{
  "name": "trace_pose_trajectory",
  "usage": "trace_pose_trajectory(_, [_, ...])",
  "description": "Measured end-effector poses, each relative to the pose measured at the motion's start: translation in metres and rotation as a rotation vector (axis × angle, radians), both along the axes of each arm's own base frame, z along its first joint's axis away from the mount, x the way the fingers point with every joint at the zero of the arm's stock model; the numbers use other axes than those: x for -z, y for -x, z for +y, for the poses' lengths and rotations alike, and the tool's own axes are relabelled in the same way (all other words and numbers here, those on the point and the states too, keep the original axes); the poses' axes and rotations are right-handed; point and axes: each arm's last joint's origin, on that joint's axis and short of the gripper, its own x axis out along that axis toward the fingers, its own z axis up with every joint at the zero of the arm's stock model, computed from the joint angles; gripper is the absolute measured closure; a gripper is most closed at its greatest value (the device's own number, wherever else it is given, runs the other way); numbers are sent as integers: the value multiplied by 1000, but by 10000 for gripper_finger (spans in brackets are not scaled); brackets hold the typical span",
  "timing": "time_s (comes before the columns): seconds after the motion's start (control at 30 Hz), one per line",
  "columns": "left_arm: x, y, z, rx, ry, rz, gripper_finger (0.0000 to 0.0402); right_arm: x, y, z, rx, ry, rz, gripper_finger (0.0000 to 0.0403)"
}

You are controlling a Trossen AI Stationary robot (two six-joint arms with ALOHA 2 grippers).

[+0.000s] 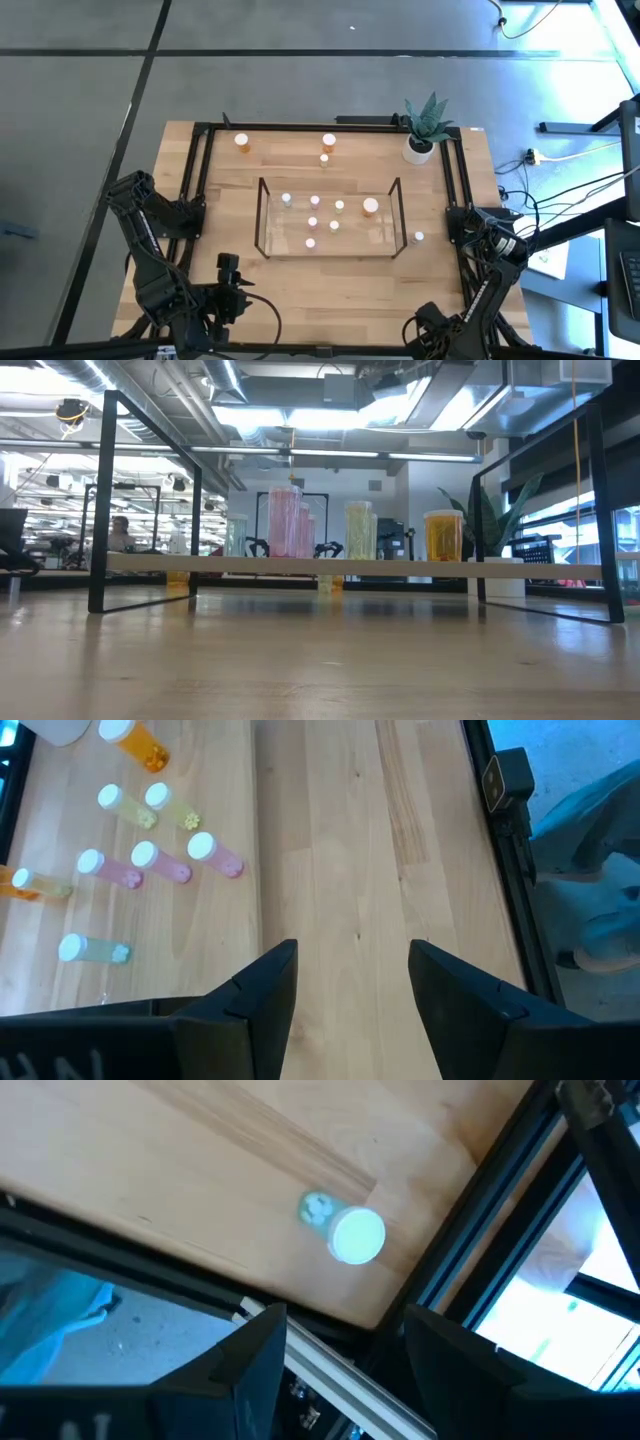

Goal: Pick and place medicine bottles onto shelf by color
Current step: Put the bottom blue pill bottle on the shelf aligned with the other blue pill bottle

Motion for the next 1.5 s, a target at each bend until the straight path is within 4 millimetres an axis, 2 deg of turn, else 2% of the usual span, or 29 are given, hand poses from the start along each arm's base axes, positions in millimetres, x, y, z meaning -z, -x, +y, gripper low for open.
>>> trace_pose_trajectory(0.23, [0, 0, 0, 0, 0, 0, 216, 2, 0, -1, 12, 21, -9, 196])
trace_pose_trajectory(0.37, [0, 0, 0, 0, 0, 0, 216, 12, 2, -5, 12, 45, 14, 196])
trace_pose_trajectory(0.53, [0, 0, 0, 0, 0, 0, 216, 21, 5, -7, 14, 7, 128, 196])
trace_pose_trajectory(0.67, [0, 0, 0, 0, 0, 0, 216, 26, 0, -10, -16, -13, 120, 196])
trace_pose_trajectory(0.93, [0, 0, 0, 0, -1, 0, 216, 26, -10, -16, -125, -84, 142, 196])
trace_pose_trajectory(1.5, [0, 0, 0, 0, 0, 0, 216, 26, -16, -19, -232, -136, 138, 196])
